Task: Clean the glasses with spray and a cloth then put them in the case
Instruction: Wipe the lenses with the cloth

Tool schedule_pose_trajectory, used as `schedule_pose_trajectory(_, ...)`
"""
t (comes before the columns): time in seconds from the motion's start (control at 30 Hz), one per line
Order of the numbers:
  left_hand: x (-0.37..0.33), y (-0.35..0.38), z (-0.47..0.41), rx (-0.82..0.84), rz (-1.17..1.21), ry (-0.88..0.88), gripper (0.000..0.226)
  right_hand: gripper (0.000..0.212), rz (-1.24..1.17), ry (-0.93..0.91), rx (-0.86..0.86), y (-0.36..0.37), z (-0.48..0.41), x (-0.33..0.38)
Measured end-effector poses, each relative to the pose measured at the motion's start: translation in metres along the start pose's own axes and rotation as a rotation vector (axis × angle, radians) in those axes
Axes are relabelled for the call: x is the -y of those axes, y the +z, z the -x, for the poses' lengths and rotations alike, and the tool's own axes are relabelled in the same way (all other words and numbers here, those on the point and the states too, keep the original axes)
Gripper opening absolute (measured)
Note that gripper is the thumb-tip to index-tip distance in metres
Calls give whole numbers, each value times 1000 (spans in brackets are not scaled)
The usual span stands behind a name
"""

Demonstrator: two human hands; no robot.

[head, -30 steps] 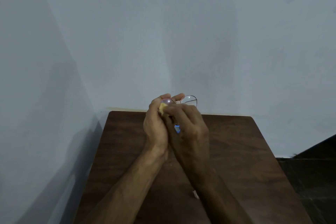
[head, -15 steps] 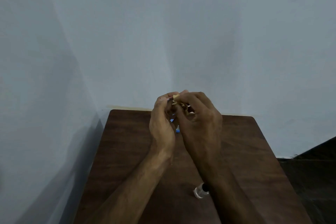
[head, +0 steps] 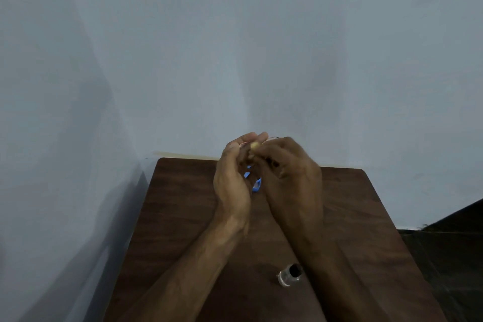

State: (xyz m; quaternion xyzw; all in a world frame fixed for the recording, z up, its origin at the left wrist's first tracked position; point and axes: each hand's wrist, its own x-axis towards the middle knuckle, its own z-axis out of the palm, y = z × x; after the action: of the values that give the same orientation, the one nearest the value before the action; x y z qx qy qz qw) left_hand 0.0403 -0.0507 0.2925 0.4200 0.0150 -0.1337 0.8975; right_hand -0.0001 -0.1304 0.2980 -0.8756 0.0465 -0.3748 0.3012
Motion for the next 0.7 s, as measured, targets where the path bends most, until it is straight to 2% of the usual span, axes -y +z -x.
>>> schedule_pose_trajectory(0.1, -1, 3, 2, -32, 23, 9, 36, 13, -8, 31, -79, 0, -8, -3)
schedule_pose_trajectory(0.23, -9, 4, -7, -15, 75, -19, 44, 16, -32, -77, 28, 8, 9, 11)
schedule_pose_trajectory(0.37, -6, 5, -2, -4, -3, 8, 41, 13, -5, 23, -121, 2, -7, -4)
schedule_pose_trajectory(0.53, -7, 4, -3, -3, 41, -13, 42, 12, 11, -107, 8, 3, 1, 9)
schedule_pose_trajectory(0.63, -3, 3, -3, 10, -53, -10, 41, 11, 82, 16, -114, -3, -8, -16)
schedule_pose_trajectory(0.7, 0, 2, -1, -4, -63, 11, 39, 11, 104, 25, -147, -5, -10, -17)
